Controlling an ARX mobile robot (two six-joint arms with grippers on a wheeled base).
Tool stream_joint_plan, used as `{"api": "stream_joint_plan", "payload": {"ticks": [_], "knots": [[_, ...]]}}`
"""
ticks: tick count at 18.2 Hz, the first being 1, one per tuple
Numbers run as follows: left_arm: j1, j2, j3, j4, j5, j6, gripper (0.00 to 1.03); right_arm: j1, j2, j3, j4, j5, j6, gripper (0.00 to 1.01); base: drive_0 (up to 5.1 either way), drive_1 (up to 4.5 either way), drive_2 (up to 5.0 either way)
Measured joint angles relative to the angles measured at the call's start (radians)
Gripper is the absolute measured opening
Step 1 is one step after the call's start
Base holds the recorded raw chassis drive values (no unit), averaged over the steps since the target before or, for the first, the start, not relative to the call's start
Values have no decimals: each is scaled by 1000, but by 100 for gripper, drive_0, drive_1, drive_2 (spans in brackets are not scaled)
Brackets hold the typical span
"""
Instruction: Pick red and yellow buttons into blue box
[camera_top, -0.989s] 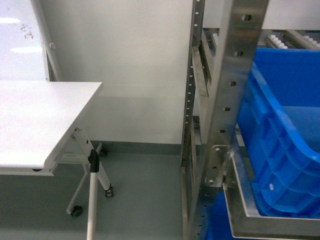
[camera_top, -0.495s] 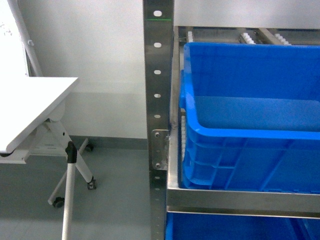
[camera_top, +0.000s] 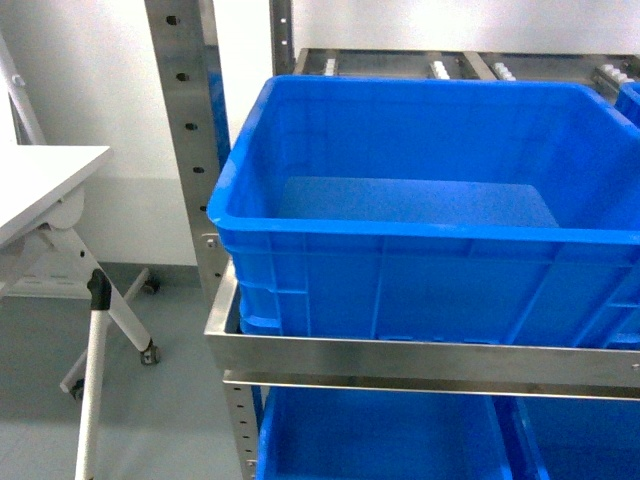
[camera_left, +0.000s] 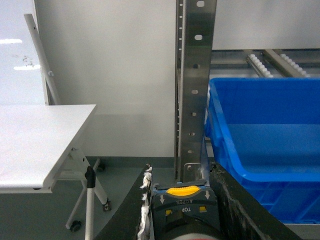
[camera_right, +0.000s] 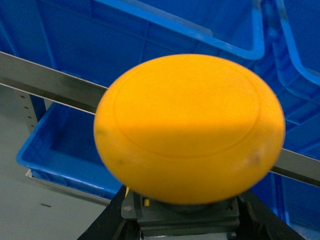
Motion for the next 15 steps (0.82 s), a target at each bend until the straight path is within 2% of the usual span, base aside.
{"api": "stream_joint_plan", "payload": {"ticks": [15], "knots": [[0,0,0,1,0,0,27,0,0,0,0,0,0,34,476,-375,-83]]}}
